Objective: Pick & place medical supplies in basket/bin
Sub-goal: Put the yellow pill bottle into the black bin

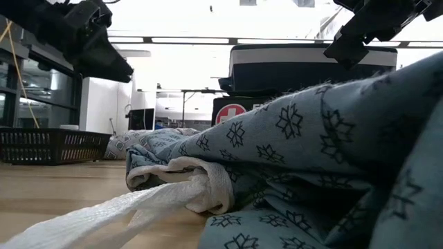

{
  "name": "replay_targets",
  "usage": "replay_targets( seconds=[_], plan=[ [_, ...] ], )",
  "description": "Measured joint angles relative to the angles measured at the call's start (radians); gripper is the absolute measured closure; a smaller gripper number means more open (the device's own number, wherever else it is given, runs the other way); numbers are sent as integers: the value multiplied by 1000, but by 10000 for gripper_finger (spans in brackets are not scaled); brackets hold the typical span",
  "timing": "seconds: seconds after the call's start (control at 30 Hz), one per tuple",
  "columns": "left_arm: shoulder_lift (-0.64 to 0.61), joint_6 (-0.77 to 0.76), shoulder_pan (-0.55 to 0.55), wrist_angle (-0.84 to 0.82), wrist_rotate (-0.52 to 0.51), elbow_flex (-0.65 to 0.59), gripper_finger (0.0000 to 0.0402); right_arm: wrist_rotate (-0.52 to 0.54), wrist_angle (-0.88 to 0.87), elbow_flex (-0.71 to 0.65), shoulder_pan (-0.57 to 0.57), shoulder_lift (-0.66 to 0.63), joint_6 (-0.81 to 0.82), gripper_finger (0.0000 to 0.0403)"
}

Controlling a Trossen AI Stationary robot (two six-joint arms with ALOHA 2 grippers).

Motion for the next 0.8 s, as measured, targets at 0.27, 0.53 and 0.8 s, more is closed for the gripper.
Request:
replay_targets(
  seconds=[0.27, 0.53, 0.8],
  plan=[
    [192, 1, 0, 122, 14, 0, 217, 0, 0, 0, 0, 0, 0, 211],
    [461, 139, 11, 479, 22, 0, 217, 0, 1, 0, 0, 0, 0, 211],
    [675, 256, 19, 758, 24, 0, 218, 0, 1, 0, 0, 0, 0, 211]
  ],
)
